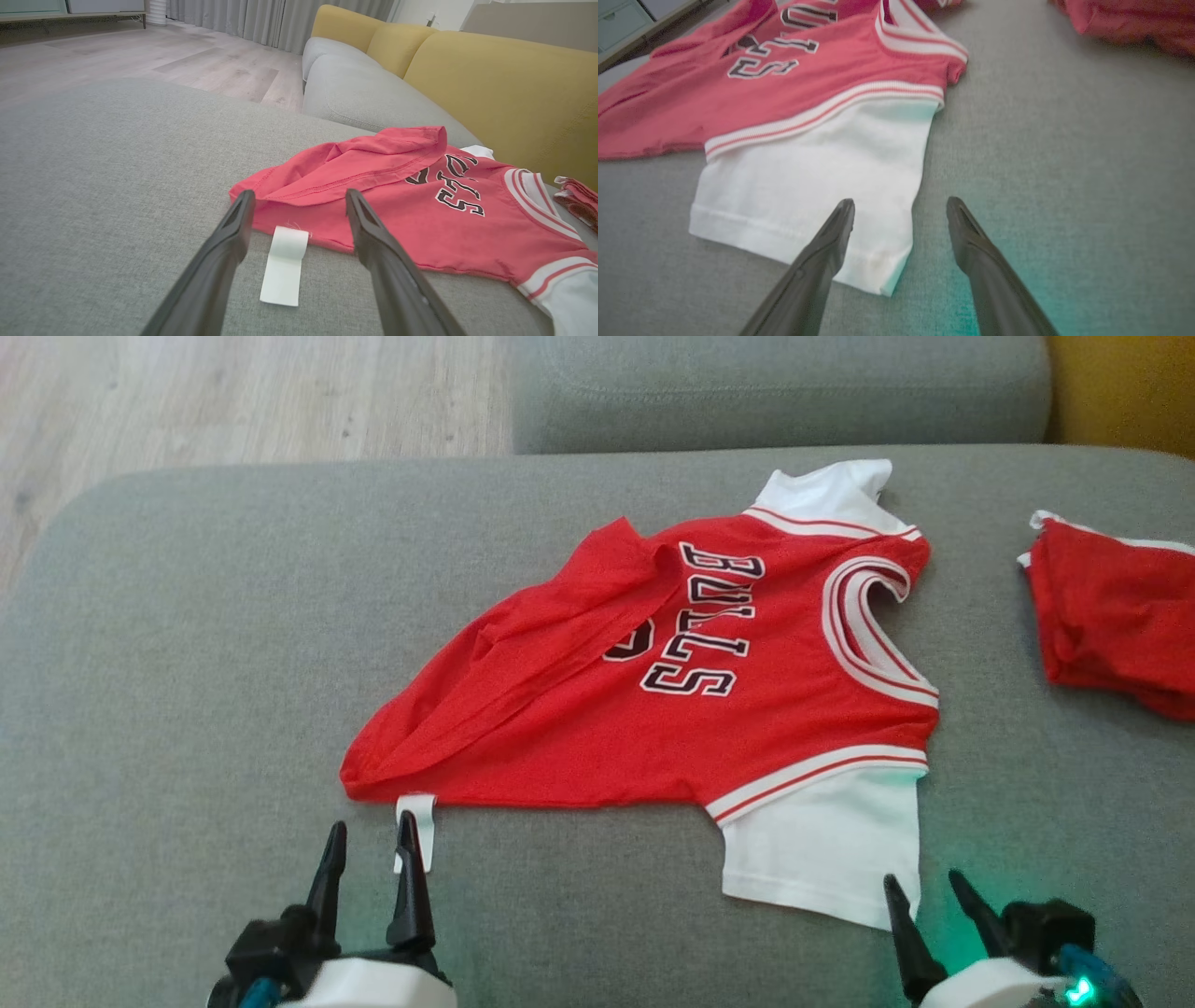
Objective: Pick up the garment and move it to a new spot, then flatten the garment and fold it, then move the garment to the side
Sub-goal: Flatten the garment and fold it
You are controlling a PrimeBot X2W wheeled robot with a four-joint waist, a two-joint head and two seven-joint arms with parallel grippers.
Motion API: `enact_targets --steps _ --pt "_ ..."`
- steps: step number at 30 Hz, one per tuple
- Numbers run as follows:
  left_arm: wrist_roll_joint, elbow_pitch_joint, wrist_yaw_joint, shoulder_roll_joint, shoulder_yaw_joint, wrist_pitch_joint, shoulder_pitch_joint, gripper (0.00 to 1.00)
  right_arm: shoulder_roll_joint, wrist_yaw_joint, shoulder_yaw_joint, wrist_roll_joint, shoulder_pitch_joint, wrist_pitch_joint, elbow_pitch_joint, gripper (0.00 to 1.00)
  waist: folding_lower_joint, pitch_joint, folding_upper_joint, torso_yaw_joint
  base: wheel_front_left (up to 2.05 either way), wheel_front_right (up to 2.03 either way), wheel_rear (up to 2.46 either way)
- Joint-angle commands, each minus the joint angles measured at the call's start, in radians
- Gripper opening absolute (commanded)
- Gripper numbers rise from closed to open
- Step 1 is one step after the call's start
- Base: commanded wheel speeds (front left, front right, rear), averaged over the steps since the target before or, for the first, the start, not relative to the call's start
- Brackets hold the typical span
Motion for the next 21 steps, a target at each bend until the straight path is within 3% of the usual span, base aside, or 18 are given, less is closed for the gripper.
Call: enact_targets --steps 1,9,10,11,13,15,21 --pt "0.009 -0.030 0.006 0.012 0.026 -0.005 -0.051 1.00 -0.005 -0.001 0.025 -0.003 -0.039 -0.005 -0.013 1.00 -0.0001 0.012 -0.0001 0.005 0.00 0.00 0.00" --pt "0.008 -0.024 0.009 0.013 0.024 -0.008 -0.070 1.00 -0.005 -0.001 0.084 -0.016 -0.102 -0.005 0.127 1.00 -0.0001 0.047 -0.0001 0.023 0.00 0.00 0.00" --pt "0.007 -0.022 0.010 0.014 0.024 -0.008 -0.071 1.00 -0.005 -0.001 0.093 -0.019 -0.108 -0.005 0.137 0.95 -0.0001 0.049 -0.0001 0.024 0.00 0.00 0.00" --pt "0.007 -0.020 0.010 0.015 0.025 -0.006 -0.072 1.00 -0.005 -0.001 0.100 -0.020 -0.113 -0.007 0.144 0.61 -0.0001 0.051 -0.0001 0.024 0.00 0.00 0.00" --pt "0.007 -0.012 0.011 0.020 0.021 0.006 -0.076 1.00 -0.005 -0.001 0.110 -0.021 -0.124 -0.012 0.151 0.22 -0.0001 0.054 -0.0001 0.023 0.00 0.00 0.00" --pt "0.008 0.001 0.008 0.027 0.014 0.029 -0.086 1.00 -0.005 -0.001 0.106 -0.026 -0.136 -0.022 0.147 0.00 -0.0001 0.059 -0.0001 0.021 0.00 0.00 0.00" --pt "0.011 0.061 0.000 0.050 0.000 0.103 -0.151 1.00 -0.005 -0.001 0.080 -0.037 -0.174 -0.048 0.105 0.00 -0.0001 0.079 -0.0001 0.000 0.00 0.00 0.00"
